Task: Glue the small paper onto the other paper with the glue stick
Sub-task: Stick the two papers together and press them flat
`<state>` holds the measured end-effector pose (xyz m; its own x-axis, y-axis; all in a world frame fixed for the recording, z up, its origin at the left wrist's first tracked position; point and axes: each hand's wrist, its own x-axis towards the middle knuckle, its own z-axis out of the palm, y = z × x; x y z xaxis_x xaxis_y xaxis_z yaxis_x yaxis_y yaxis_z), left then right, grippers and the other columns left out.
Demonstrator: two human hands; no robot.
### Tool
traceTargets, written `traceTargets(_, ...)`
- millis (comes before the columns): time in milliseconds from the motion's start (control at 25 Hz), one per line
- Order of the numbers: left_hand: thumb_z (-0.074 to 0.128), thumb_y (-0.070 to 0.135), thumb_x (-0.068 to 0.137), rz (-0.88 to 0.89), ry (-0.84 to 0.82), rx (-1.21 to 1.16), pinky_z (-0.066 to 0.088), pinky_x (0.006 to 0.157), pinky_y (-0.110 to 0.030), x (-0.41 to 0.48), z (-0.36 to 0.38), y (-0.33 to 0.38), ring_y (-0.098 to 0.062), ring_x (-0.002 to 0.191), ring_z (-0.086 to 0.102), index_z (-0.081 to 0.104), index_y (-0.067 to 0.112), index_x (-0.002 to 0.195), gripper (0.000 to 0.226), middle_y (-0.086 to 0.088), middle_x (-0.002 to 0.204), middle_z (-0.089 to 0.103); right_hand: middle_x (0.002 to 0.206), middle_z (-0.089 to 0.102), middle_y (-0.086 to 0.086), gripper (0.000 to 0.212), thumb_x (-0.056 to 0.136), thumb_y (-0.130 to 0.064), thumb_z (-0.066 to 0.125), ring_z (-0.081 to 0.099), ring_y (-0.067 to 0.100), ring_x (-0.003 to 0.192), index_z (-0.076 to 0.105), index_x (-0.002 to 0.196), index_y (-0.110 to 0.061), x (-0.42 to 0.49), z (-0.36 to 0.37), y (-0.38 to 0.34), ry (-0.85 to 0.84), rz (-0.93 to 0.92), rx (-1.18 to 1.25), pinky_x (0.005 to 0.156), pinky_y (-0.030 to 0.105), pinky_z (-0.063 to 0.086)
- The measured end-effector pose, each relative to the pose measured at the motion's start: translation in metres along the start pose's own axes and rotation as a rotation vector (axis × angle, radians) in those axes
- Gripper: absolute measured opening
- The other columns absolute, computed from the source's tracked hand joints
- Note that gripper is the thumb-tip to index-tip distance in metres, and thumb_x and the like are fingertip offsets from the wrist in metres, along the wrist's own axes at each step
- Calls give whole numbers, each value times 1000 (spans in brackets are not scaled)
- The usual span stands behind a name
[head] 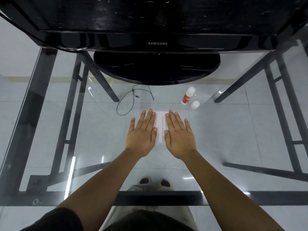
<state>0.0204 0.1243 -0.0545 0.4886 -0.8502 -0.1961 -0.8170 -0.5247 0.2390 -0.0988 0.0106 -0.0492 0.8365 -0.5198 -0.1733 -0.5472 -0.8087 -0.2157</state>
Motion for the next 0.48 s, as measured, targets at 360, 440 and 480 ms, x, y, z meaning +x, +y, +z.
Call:
traceTargets(360, 7, 52, 96, 412, -84, 150, -8, 110, -51, -37, -11, -26, -18, 142, -11, -11, 33, 145, 55, 15, 151, -9, 157, -7, -2, 58, 97, -42, 16, -21, 11, 137, -4, 146, -20, 0, -1, 1, -32, -15, -15, 113, 37, -11)
traceTargets(440, 10, 53, 96, 477, -127, 259, -6, 107, -57, -41, -8, -26, -21, 141, -7, -8, 32, 145, 56, 12, 152, -1, 157, -6, -1, 59, 96, -43, 16, -20, 13, 137, -4, 146, -20, 0, -1, 2, -38, -18, -19, 112, 37, -11)
traceTargets(480, 7, 54, 96, 487, -145, 265, -11, 107, -56, -39, -8, -29, -20, 141, -11, -10, 34, 145, 55, 15, 151, -2, 157, -6, -1, 59, 96, -42, 15, -19, 13, 138, -4, 146, -19, 0, -1, 2, -39, -20, -23, 112, 37, -12)
